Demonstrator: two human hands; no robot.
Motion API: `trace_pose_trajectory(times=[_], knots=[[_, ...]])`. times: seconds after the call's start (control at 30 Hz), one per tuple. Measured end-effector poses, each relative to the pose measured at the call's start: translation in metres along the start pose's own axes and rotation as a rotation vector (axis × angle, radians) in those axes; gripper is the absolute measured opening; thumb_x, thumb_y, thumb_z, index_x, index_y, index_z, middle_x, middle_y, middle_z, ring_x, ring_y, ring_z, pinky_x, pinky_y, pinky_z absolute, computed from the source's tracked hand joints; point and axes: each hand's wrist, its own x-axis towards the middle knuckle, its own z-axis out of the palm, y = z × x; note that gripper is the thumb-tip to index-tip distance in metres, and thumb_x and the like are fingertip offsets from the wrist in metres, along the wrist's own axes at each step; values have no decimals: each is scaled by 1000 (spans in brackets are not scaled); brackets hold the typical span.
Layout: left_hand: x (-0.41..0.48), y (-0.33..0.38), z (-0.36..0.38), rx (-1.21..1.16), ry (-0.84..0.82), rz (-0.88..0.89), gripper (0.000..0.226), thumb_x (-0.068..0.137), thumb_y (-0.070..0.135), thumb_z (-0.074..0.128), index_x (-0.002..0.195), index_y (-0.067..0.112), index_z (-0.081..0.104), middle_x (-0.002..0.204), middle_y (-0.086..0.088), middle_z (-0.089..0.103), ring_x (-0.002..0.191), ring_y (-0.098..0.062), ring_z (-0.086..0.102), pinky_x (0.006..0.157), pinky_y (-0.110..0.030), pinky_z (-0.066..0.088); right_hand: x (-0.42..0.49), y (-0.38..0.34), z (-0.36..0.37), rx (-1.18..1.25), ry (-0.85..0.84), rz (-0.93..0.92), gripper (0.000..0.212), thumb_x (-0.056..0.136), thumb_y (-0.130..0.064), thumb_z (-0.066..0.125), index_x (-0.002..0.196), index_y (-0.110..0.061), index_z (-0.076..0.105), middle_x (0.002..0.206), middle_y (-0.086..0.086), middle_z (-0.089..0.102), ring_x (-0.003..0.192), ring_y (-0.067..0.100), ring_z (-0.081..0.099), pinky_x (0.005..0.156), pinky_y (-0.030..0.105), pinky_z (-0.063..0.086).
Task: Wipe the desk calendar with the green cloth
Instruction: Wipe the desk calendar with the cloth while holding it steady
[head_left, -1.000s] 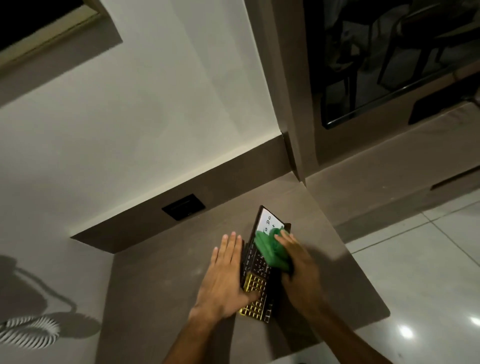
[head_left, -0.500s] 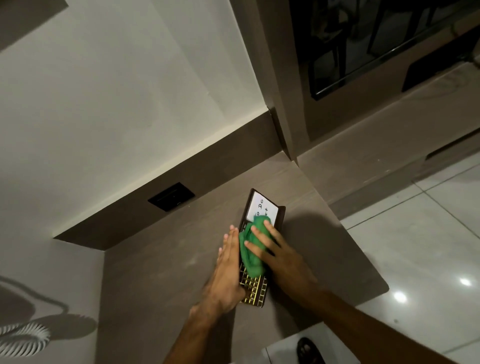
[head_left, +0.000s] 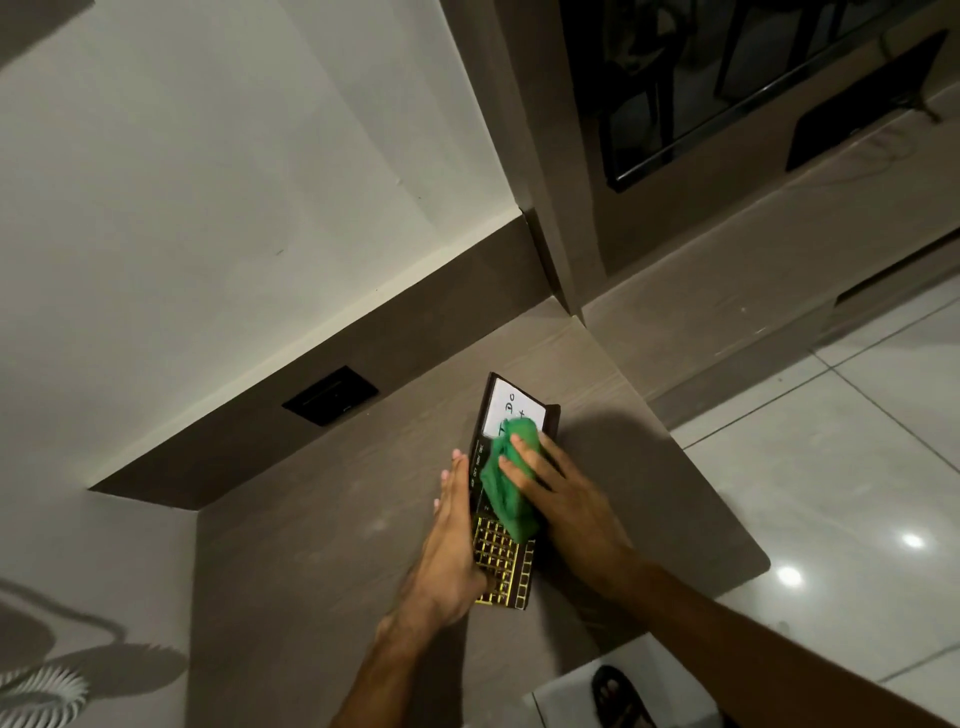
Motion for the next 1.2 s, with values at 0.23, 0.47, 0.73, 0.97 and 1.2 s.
trace_pose_trajectory(times=[0.23, 0.47, 0.73, 0.97, 1.2], knots=[[1, -3, 2, 14, -3, 5, 135, 69, 3, 79, 144, 32, -29, 159, 8, -24, 146, -14, -19, 123, -43, 1, 14, -17, -17, 41, 85, -199, 55, 83, -6, 50, 138, -12, 45, 146, 11, 46, 139, 30, 28, 111, 38, 31], [1, 2, -1, -32, -9, -10, 137, 68, 8, 82, 145, 32, -28, 158, 9, -24, 145, -14, -19, 120, -46, -1, -34, -3, 9, -27, -77, -37, 95, 53, -9, 88, 138, -19, 46, 145, 7, 48, 139, 28, 24, 85, 35, 53], [2, 1, 0, 3, -17, -23, 138, 68, 10, 83, 144, 33, -29, 156, 12, -27, 145, -12, -19, 122, -49, 1, 7, 4, -6, -17, 69, -12, 69, 72, -5, 68, 137, -14, 48, 148, 10, 42, 141, 24, 20, 105, 43, 37], [4, -3, 4, 35, 0, 9, 143, 64, 18, 88, 141, 31, -32, 157, 9, -29, 146, -15, -21, 119, -35, -8, -19, -5, 18, -94, -57, -273, 60, 90, -22, 52, 146, -14, 33, 154, 9, 34, 145, 33, 19, 115, 47, 22], [6, -7, 5, 134, 19, 5, 148, 60, 16, 87, 140, 35, -36, 155, 12, -33, 144, -11, -27, 118, -39, -16, -20, 23, 17, -163, -139, -232, 58, 95, -20, 33, 151, -6, 23, 158, 15, 20, 147, 30, 5, 114, 46, 26]])
